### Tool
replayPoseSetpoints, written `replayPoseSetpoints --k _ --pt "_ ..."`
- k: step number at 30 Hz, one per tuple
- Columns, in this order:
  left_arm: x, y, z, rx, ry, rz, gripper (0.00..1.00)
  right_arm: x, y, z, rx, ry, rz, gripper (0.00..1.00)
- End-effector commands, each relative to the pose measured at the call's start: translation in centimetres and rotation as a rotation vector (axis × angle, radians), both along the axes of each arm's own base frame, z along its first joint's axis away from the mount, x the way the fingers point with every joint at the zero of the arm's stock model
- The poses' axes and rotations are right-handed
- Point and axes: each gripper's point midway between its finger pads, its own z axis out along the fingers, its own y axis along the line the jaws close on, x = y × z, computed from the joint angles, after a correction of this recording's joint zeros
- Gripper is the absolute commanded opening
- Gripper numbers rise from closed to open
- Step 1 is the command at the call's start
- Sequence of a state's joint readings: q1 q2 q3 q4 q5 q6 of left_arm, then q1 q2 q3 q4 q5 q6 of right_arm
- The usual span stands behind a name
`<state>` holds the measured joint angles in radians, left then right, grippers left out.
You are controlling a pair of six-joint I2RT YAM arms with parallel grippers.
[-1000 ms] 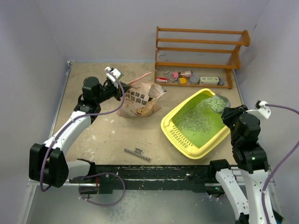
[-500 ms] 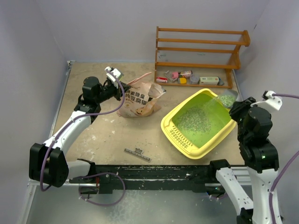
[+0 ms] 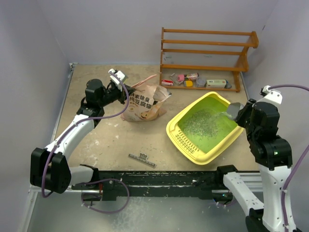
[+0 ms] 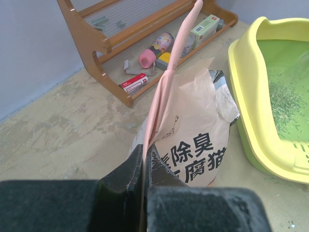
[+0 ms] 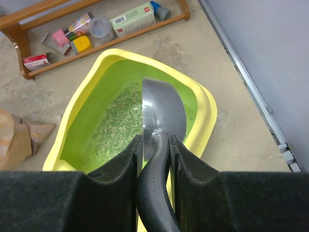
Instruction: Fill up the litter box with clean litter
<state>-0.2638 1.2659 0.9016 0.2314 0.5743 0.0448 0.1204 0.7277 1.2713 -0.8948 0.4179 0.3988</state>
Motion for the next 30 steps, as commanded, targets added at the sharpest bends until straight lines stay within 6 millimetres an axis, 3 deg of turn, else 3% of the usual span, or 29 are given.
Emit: replayPoseSetpoints --k 1,8,16,20,24,30 --pt "0.5 -0.5 4.0 -0.044 -0.106 -0.024 0.00 0.3 0.3 1.0 -0.047 0.032 0.055 0.00" --pt "0.4 -0.5 4.0 -0.043 -0.105 -0.023 0.00 1.4 1.2 0.7 -0.076 0.100 0.138 0.00" --pt "0.4 -0.5 4.0 -0.039 -0.103 -0.026 0.00 3.3 2.2 2.4 -0.079 0.099 0.202 0.00" --pt "0.4 -0.5 3.9 -0.040 -0.102 -0.030 0.00 5.1 5.7 3.1 0.018 0.046 0.357 0.00" --pt "0.5 -0.5 3.8 -0.036 -0.100 -0.029 0.00 6.7 10.7 4.4 0.173 -0.031 0.571 0.00" --pt "0.4 -0.5 3.7 -0.032 -0.100 -0.031 0.00 9.1 13.7 6.4 0.274 -0.140 0.683 0.00"
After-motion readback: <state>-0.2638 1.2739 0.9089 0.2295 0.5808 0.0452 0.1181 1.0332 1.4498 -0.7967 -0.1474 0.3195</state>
